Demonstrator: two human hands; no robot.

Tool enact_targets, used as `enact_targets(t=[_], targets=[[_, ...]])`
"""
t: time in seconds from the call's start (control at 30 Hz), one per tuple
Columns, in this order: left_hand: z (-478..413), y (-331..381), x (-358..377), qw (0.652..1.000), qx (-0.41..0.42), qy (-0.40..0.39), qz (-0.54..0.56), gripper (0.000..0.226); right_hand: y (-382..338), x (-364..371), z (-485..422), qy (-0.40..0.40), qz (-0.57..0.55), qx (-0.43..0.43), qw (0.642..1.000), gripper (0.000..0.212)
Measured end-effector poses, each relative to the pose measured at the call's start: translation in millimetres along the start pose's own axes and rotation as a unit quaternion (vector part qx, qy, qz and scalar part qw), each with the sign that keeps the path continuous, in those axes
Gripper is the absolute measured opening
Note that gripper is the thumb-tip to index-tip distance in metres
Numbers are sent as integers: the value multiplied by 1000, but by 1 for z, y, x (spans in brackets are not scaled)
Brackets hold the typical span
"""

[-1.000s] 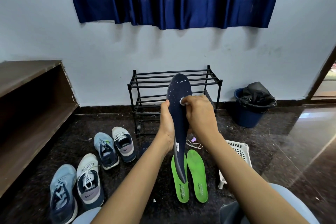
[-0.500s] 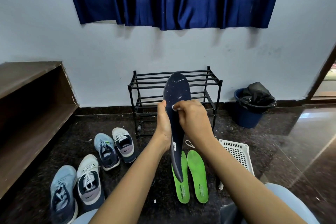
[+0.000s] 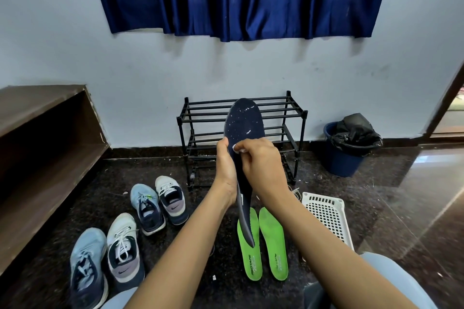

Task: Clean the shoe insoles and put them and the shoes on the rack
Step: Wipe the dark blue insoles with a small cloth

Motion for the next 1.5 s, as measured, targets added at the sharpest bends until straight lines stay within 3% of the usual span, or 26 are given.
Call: enact_targets(t=[0.33, 0.53, 0.77, 0.97, 1.2, 1.5], targets=[[0, -3, 6, 999, -14, -29, -16, 49, 2, -5, -2, 33, -5, 7, 999, 24], [-3, 5, -2, 998, 35, -4, -48, 51, -9, -2, 9, 20, -22, -6, 1000, 25], [5, -5, 9, 998, -2, -20, -54, 48, 6, -7, -3, 36, -5, 31, 999, 22], [-4, 5, -5, 996, 24, 24, -81, 52, -2, 0, 11, 15, -52, 41, 998, 26], [6, -10, 6, 997, -13, 5, -77, 48, 14, -7, -6, 36, -20, 69, 997, 22], [3, 0, -7, 993, -7, 48, -104, 48, 1, 2, 14, 9, -69, 77, 995, 25]])
Point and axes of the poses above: each hand's wrist, its own z-axis away from the middle knuckle, its own x-axis out of the palm, y = z × x, the point moved 5 cm from there along -z, towards the middle knuckle, and after that the axes turned 5 degrees about z, right-handed, at the moved point
